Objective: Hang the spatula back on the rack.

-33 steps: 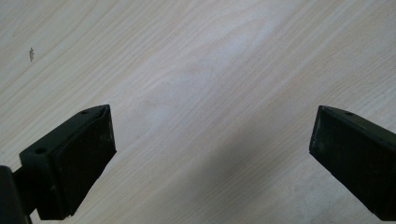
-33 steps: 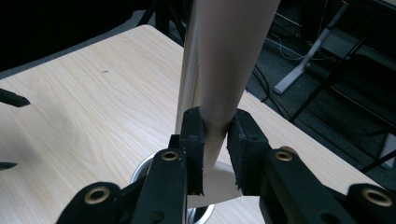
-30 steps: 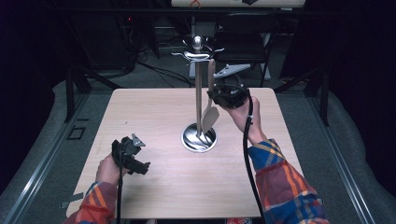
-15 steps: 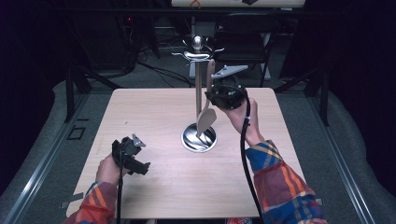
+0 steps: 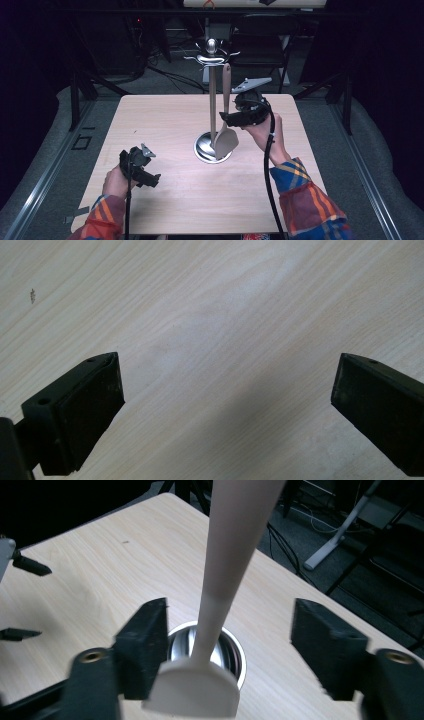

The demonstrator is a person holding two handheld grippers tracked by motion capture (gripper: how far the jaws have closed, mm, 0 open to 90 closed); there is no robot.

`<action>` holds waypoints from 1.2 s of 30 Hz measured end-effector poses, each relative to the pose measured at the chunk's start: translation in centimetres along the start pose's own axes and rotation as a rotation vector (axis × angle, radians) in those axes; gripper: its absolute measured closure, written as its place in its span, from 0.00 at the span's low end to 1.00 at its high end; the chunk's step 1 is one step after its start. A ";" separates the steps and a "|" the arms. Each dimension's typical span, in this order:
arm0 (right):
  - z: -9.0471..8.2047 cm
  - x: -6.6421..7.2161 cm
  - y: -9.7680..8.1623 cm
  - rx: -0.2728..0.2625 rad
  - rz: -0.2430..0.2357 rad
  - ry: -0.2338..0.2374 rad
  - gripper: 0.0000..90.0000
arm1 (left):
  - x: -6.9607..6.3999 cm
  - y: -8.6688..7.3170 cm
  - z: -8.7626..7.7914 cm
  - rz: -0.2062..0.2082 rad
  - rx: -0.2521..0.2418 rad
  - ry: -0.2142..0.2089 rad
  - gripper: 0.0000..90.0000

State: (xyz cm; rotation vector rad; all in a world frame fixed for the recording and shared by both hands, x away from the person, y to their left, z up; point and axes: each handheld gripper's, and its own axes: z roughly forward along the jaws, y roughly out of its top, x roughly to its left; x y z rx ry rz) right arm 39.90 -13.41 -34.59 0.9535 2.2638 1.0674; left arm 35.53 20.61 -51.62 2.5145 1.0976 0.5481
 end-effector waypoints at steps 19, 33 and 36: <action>-0.7 0.8 -6.9 0.222 -0.009 0.080 0.04 | 0.0 0.0 0.0 -0.005 -0.004 -0.002 0.00; 0.9 0.5 -15.5 0.265 0.047 0.077 0.00 | -0.1 0.3 0.0 0.007 -0.005 -0.007 0.00; 1.3 -0.1 -16.0 0.232 0.087 0.103 0.00 | -0.1 0.4 0.1 0.007 -0.003 -0.010 0.00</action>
